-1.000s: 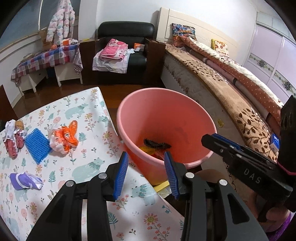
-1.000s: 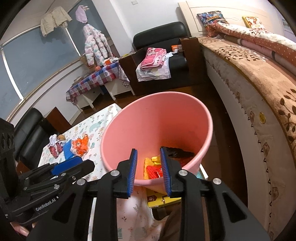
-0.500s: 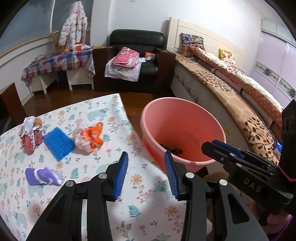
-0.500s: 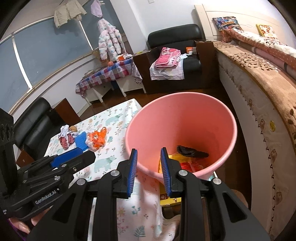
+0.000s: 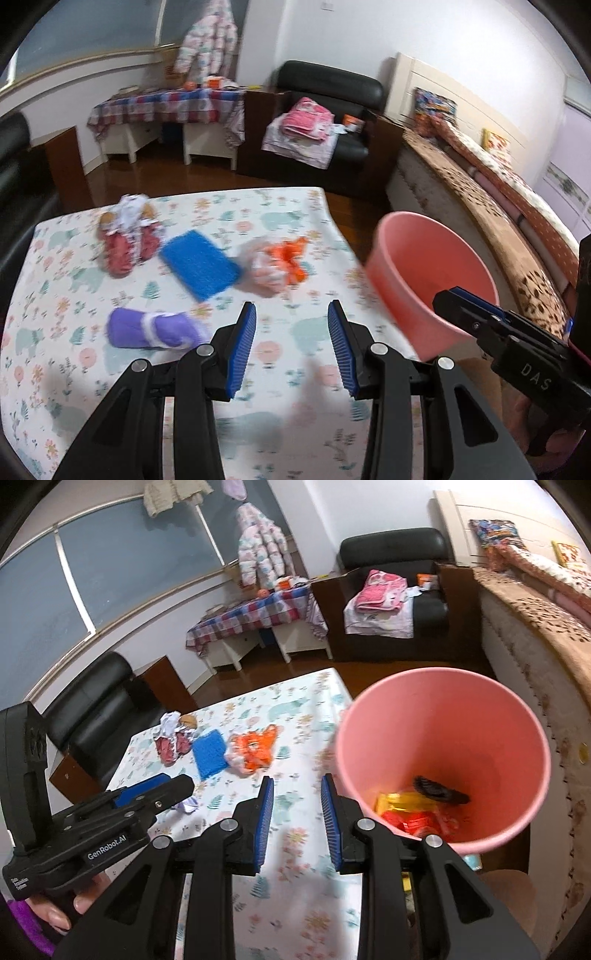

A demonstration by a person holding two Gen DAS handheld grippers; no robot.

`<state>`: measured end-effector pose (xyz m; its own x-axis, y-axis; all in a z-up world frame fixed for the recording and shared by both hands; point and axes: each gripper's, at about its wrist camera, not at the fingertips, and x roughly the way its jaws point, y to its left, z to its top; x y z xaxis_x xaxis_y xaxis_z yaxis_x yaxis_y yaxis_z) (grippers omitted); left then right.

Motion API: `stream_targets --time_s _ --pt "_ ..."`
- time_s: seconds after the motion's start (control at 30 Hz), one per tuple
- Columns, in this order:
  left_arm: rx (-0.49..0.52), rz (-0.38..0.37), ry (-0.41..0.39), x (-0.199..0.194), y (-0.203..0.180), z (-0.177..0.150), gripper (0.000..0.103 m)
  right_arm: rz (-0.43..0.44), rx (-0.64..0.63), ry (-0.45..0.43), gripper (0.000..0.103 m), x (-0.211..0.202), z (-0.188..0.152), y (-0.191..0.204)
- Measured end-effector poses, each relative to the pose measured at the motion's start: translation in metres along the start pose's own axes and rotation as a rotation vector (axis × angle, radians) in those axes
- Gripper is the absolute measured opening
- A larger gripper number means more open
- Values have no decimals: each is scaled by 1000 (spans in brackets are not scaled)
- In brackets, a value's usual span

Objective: Collect trash
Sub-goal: 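Move both grippers back over the table toward the blue net and orange bag, then grasp the blue foam net with the left gripper while the right grasps the orange plastic bag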

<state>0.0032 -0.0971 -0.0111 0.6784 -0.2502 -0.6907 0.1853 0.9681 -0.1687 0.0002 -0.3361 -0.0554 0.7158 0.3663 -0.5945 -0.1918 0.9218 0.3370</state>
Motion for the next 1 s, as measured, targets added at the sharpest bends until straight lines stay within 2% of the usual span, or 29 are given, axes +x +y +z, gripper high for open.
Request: stream_targets --time_s 0.03,0.07,0.5,0.67,0.77,0.83,0.9,1.0 --pt "-11 8 -1 -1 7 0 40 7 -3 7 38 5 1 4" --pt "-18 15 -2 -1 13 0 40 18 -5 15 39 10 2 9" --pt "-158 101 15 10 86 2 40 57 -74 110 40 84 18 51" --pt "-169 109 27 19 95 9 40 43 -72 126 40 115 26 54" --pt "-188 91 44 27 99 19 40 36 -28 137 40 130 29 48" --pt "-203 70 59 34 101 27 44 41 3 154 40 138 29 44" --pt "-219 55 92 48 100 35 45 61 29 166 48 145 29 40" --pt "-246 63 129 70 100 43 45 78 34 171 48 151 30 41"
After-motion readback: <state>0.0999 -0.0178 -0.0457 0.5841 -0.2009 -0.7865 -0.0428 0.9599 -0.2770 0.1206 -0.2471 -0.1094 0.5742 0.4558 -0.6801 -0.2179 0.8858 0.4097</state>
